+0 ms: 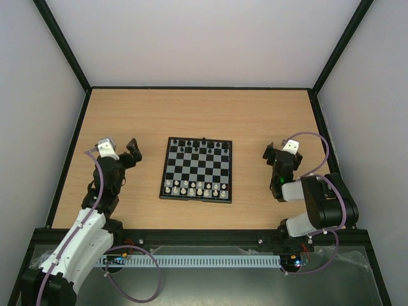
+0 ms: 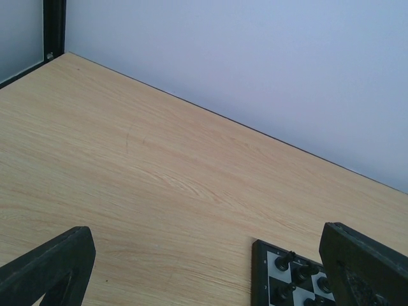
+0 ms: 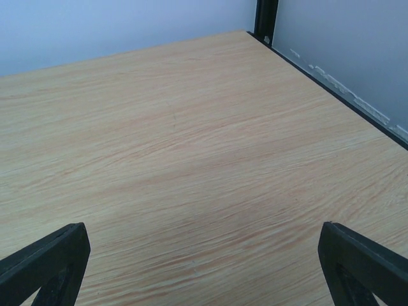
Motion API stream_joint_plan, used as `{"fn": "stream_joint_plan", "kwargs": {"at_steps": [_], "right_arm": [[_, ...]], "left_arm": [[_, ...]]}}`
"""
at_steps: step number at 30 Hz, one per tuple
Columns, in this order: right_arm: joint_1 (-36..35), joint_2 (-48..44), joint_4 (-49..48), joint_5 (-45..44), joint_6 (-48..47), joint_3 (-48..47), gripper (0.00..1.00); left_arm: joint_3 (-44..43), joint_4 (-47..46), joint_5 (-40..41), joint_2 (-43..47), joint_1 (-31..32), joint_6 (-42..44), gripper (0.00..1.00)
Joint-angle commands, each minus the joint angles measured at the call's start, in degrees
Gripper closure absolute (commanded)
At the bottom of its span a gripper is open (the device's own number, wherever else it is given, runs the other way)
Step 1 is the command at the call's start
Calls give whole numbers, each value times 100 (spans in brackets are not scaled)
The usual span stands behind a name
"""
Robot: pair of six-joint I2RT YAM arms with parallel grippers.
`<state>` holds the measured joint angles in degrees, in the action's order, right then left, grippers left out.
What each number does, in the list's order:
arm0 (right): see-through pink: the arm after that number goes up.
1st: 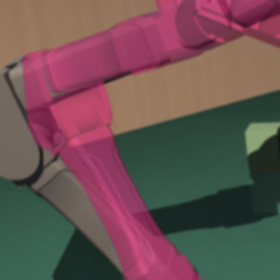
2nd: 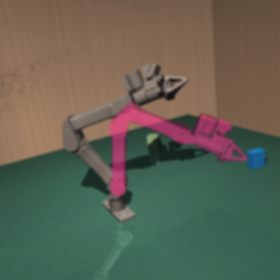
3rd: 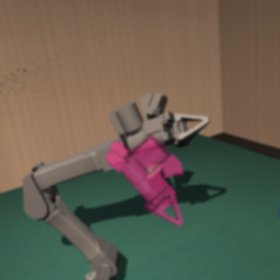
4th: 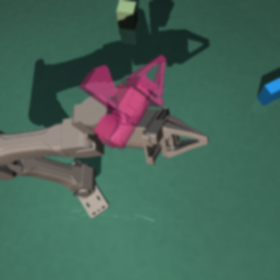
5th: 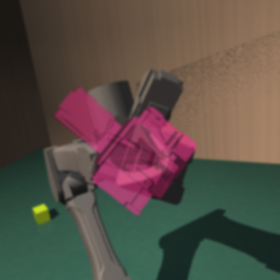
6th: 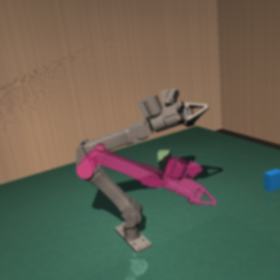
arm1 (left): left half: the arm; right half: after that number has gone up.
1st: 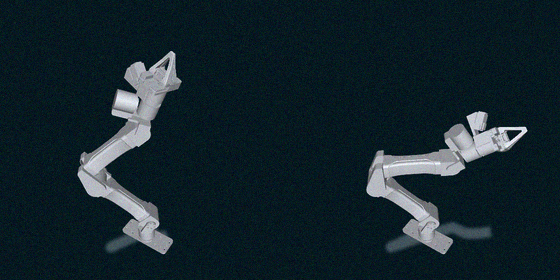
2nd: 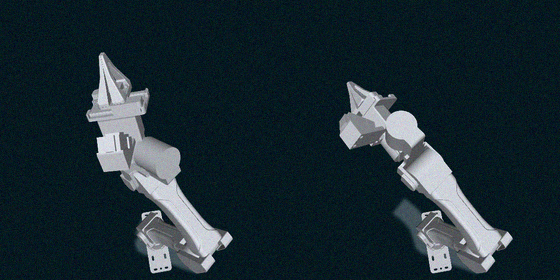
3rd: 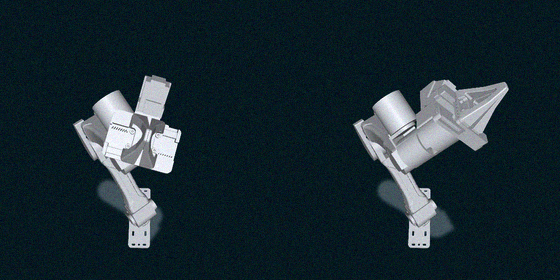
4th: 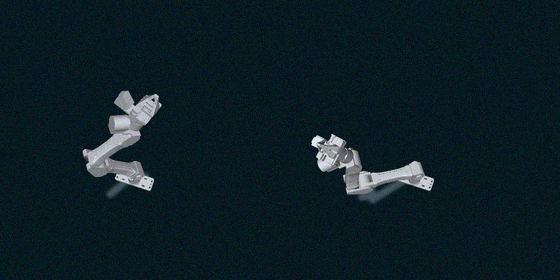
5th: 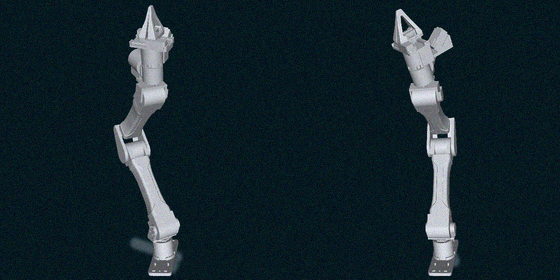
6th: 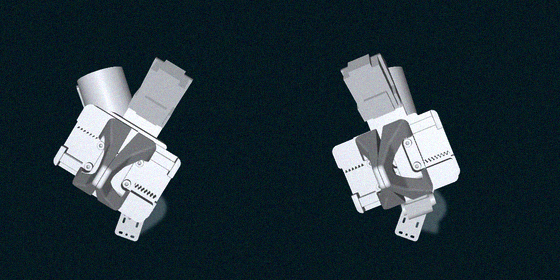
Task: Set up the chess pieces on the board
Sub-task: Reset both arms
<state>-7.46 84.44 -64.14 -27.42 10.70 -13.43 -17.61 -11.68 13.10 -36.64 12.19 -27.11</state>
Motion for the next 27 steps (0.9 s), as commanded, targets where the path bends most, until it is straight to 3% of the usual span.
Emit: {"fn": "stream_joint_plan", "kwargs": {"at_steps": [1,8,16,17,21,27], "right_arm": [[36,-29,-445,-38,-20,-18,1],[135,-216,-1338,149,35,600,2],[193,283,-1268,687,-194,297,1],[197,222,-790,833,-201,104,2],[243,274,-936,904,-203,132,1],[243,243,-824,923,-197,100,1]], "left_arm": [[100,-305,30,12,-41,134,1],[512,-685,157,447,-41,523,1],[1342,-2041,351,961,-41,1556,1],[1347,-2082,436,940,-43,1621,1],[1407,-2516,637,551,-73,1828,1],[1211,-3138,626,-850,-354,1825,1]]}}
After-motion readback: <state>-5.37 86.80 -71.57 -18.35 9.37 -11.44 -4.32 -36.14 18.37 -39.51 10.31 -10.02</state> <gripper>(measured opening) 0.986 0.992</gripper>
